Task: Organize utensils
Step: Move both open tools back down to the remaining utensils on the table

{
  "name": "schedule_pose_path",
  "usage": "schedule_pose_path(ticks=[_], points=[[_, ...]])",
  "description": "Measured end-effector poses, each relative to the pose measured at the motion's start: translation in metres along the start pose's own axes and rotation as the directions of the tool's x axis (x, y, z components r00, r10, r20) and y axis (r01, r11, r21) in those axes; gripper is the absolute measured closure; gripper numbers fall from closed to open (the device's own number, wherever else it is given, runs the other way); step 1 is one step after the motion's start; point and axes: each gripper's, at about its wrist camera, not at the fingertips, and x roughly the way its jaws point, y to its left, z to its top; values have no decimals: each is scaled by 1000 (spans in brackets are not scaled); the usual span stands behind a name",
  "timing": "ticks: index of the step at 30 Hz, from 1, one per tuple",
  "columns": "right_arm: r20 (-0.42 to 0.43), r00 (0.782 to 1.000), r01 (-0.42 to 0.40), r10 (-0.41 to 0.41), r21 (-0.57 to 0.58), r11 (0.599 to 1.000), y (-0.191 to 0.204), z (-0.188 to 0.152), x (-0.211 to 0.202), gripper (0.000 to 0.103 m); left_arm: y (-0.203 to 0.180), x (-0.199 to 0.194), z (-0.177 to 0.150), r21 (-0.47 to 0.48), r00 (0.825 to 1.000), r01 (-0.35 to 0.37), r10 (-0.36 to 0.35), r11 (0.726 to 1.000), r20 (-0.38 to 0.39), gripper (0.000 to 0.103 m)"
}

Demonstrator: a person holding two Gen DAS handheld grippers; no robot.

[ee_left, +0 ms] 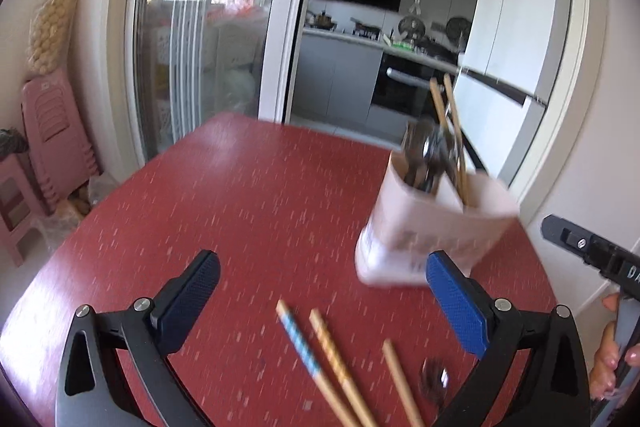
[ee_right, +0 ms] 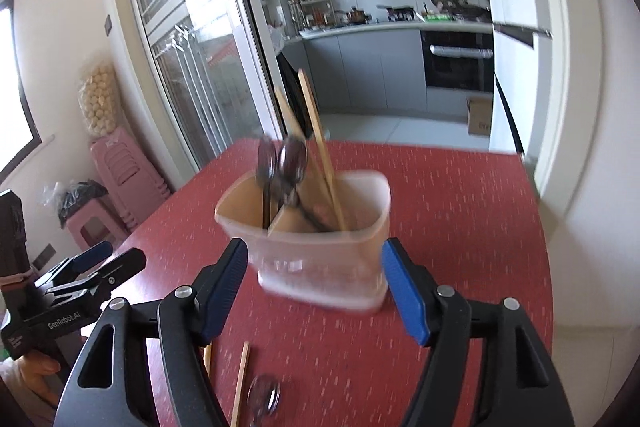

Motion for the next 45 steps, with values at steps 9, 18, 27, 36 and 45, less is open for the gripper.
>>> schedule_pose_path(ticks=[9,18,27,36,45], points=[[-221,975,3,29,144,990,-9,-62,7,17,13,6,-69,-5,975,1,-2,1000,-220,0],[-385,922,90,-25,150,985,-2,-119,17,17,36,27,-105,-98,926,-94,51,991,-375,0],[-443,894,136,-67,126,983,8,-121,25,17,38,42,-99,-148,913,-139,68,979,-403,0],[-458,886,144,-77,114,983,16,-123,34,17,33,55,-95,-140,901,-182,109,973,-419,0],[-458,884,158,-95,101,982,17,-120,34,17,17,76,-87,-92,878,-234,169,968,-447,0]])
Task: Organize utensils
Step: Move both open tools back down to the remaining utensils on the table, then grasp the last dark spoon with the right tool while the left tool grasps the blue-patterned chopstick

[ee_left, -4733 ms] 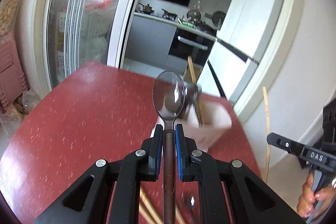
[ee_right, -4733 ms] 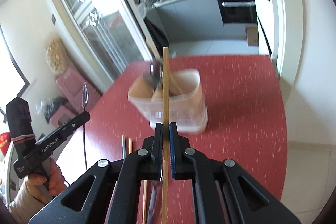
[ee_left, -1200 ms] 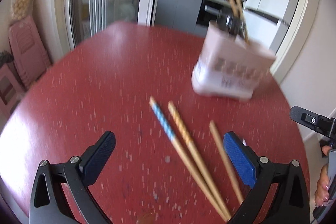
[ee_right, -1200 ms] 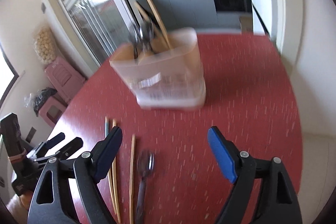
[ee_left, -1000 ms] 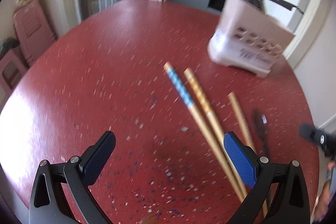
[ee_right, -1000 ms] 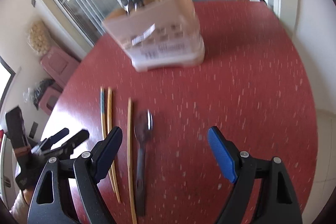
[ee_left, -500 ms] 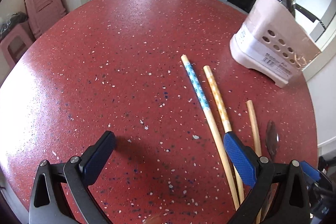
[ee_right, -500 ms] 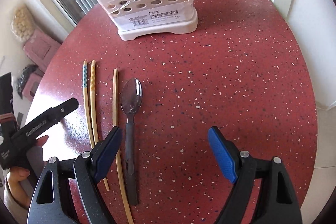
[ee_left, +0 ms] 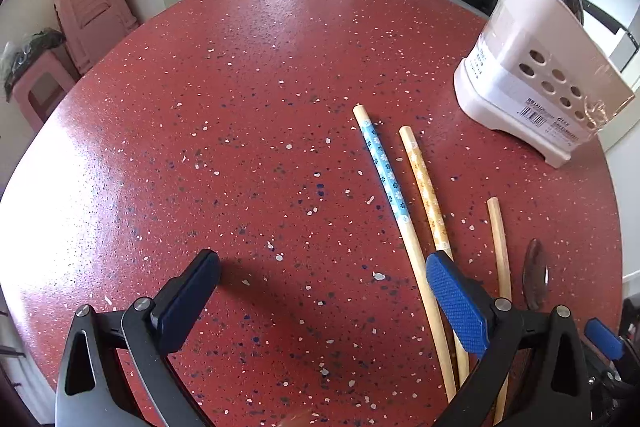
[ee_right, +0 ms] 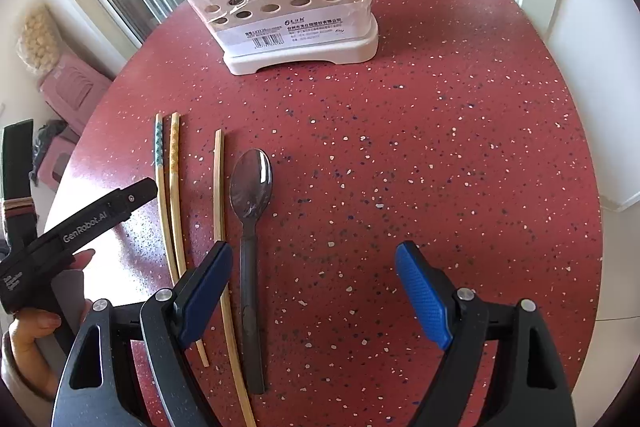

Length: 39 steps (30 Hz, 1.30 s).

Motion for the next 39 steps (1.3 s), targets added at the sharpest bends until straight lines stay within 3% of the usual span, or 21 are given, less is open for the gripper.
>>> schedule_pose_path(ticks=[7,17,25,37,38,39], points=[[-17,999,32,-32,-13,999,3,2,2,17,-9,8,12,7,1000,-21,21,1000,-19,0],[-88,993,71,-73,-23,997,12,7,20,17,17,22,31,27,997,-64,65,998,-34,0],[-106,979,164,-175,-104,981,35,3,33,20,33,20,36,-52,999,22,-24,998,-36,0],[-142,972,160,-185,-170,972,66,18,39,53,25,14,22,-35,999,-3,1,999,-47,0],[-143,974,152,-178,-177,972,66,19,37,61,24,15,23,-36,999,-8,7,999,-48,0],[-141,974,148,-175,-182,972,69,23,38,77,22,14,23,-35,999,-15,14,999,-50,0]])
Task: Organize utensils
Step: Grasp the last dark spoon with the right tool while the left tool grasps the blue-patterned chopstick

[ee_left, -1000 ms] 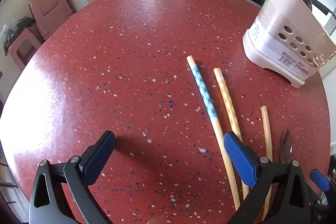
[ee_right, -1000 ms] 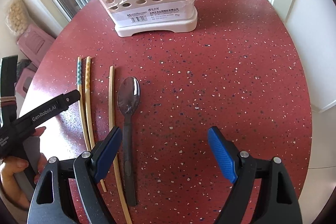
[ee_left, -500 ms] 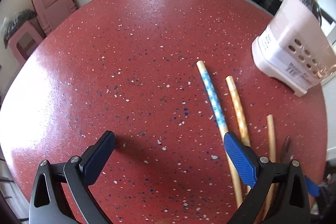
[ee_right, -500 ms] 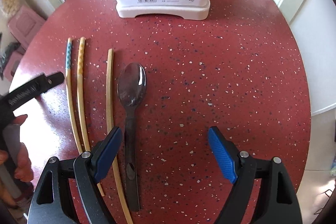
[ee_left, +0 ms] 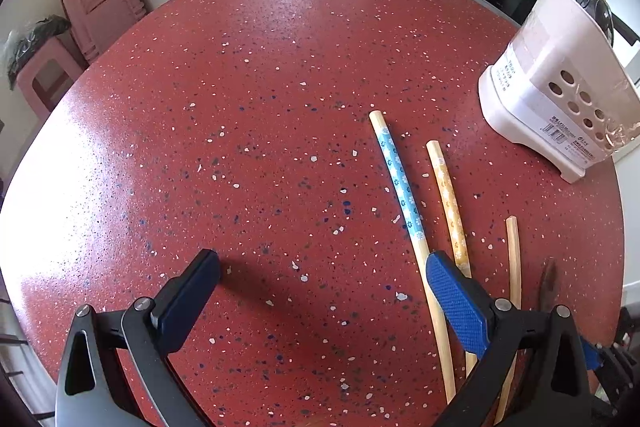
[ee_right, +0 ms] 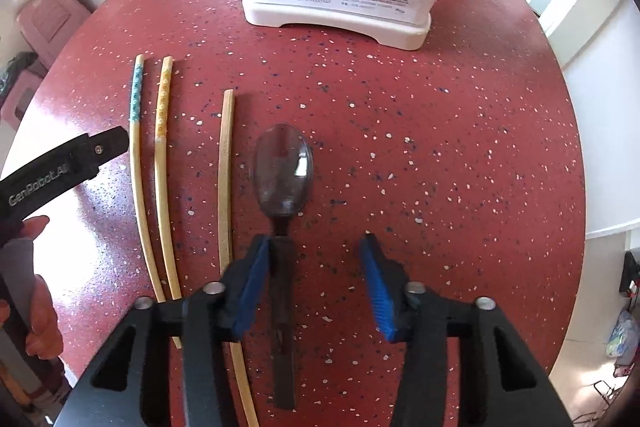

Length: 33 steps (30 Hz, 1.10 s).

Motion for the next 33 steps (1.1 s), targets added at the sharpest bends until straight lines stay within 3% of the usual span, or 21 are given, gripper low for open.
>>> schedule_pose_path(ticks=[2,8,16,29,33], points=[[1,1000,-12,12,-11,1000,2,2,-1,90,-3,1,0,2,1000,-14,14,1000,-4,0],[21,992,-124,123,18,992,-17,-6,-5,90,-15,4,6,-15,1000,-18,17,1000,-25,0],[75,975,-210,207,32,977,-41,-17,-21,90,-25,6,10,-35,998,-27,25,999,-49,0],[105,956,-281,274,64,957,-77,-29,-33,90,-46,10,12,-35,997,-54,52,998,-60,0],[108,953,-291,283,71,954,-86,-31,-33,90,-50,15,14,15,994,-84,85,996,-68,0]])
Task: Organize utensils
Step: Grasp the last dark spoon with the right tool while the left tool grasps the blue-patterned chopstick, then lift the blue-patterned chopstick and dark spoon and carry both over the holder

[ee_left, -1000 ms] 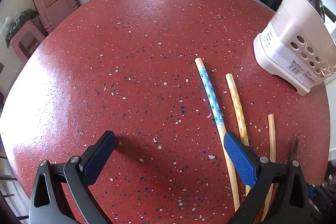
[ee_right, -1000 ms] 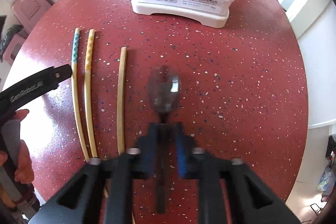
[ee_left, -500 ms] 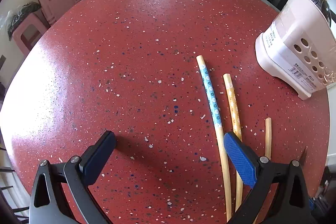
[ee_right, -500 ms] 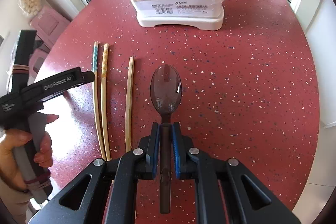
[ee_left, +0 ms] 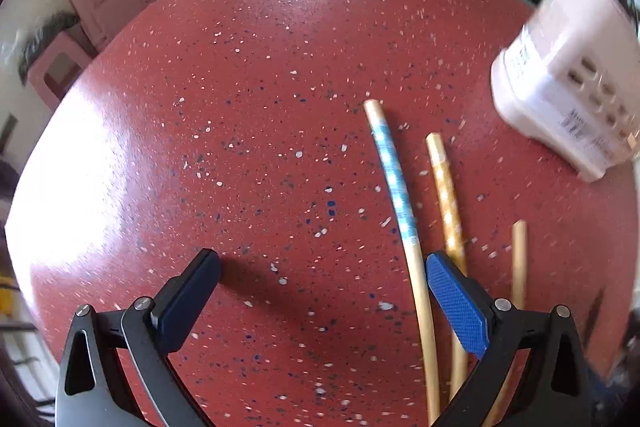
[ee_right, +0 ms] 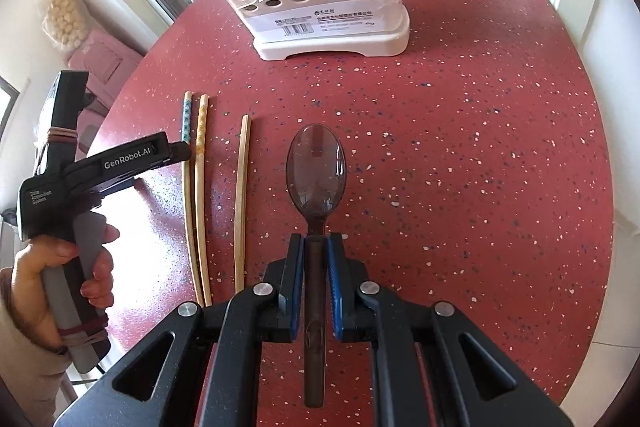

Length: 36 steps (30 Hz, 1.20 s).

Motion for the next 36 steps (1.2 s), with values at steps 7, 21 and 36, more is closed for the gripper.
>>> schedule_pose_path(ticks=[7,21,36], points=[[0,1000,-5,5,1,1000,-5,1,-1,90,-23,-8,4,117,999,43,-43,992,-1,8],[21,1000,-10,10,-9,1000,2,0,-10,90,-14,-26,-11,157,976,196,-207,968,62,66],[102,991,-84,86,-24,996,-1,1,-37,90,41,-84,-32,159,875,381,-411,911,256,66]])
